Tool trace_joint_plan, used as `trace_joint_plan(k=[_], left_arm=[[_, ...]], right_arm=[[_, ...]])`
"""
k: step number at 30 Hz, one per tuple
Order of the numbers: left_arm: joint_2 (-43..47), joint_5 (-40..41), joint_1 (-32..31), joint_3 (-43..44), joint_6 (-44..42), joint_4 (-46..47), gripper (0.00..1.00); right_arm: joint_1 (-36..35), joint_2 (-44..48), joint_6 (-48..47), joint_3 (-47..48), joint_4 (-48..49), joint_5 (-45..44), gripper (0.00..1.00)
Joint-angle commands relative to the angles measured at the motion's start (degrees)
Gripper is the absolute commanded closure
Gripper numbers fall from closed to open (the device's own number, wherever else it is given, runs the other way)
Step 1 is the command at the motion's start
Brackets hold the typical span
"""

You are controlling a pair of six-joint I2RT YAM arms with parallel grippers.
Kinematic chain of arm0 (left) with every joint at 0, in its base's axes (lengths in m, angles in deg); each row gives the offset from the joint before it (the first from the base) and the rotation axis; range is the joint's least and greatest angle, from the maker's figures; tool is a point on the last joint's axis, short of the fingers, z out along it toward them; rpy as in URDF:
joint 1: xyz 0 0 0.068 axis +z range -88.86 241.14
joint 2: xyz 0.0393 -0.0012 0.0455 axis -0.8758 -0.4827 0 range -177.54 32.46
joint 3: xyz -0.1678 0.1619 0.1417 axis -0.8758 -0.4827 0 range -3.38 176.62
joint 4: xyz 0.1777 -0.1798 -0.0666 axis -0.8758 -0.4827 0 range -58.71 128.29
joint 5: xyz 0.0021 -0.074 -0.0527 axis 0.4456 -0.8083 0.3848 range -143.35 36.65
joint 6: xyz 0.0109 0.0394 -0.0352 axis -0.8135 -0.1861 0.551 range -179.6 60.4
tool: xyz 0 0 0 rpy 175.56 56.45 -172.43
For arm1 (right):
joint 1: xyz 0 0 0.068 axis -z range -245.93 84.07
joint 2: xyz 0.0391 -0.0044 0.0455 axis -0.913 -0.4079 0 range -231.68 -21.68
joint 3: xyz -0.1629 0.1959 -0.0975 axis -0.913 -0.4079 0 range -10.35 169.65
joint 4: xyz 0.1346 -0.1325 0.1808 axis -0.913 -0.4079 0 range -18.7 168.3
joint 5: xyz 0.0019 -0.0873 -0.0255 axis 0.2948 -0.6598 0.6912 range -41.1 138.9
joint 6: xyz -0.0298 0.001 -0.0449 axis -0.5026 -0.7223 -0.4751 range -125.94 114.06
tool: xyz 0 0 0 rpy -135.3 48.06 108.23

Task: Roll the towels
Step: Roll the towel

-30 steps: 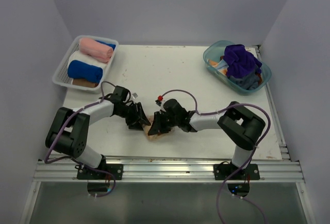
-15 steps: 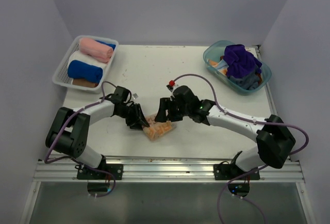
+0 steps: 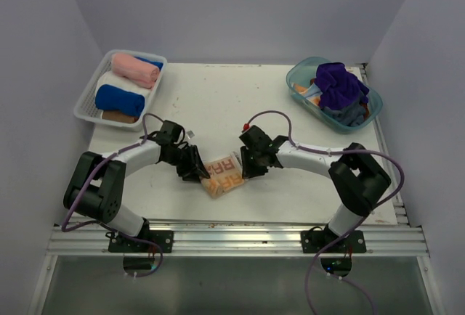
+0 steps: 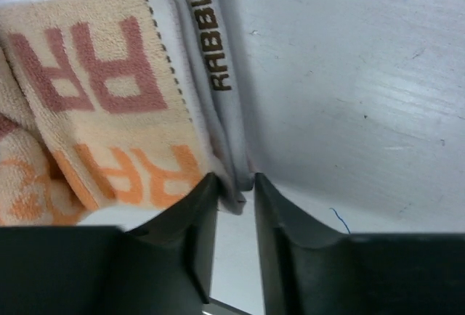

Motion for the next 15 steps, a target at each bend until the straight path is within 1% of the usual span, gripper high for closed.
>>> trace_joint_plan(k=[1, 2, 3, 5, 6, 11, 15], left_arm=[[0.7, 0.6, -0.1, 2.4, -2.8, -2.7, 0.64], [0.8, 0.5, -0.1, 2.2, -3.0, -2.9, 0.64], [1.0, 0.5, -0.1, 2.2, -3.2, -3.1, 0.64], [1.2, 0.4, -0.1, 2.4, -3.9, -4.1, 0.64], [0.9, 0.4, -0.1, 2.9, -4.5, -4.6, 0.64], [-0.8, 1.5, -0.2, 5.1, -5.3, -6.3, 0.64], [-2.5, 1.9, -0.3, 5.1, -2.8, -5.0, 0.66]], right_arm=[[-0.1, -1.8, -2.4, 3.5, -1.5, -1.8, 0.74], [-0.1, -2.8, -3.3, 4.5, -2.0, -2.7, 0.79], [0.0, -3.3, -3.7, 5.0, -3.0, -3.4, 0.91], [0.6, -4.4, -5.0, 6.4, -3.5, -5.0, 0.98], [0.9, -5.4, -5.3, 6.9, -3.6, -5.3, 1.00], [1.9, -8.6, -7.4, 9.6, -3.8, -5.5, 1.00], [1.8, -8.9, -7.5, 10.6, -4.5, -5.1, 1.00]])
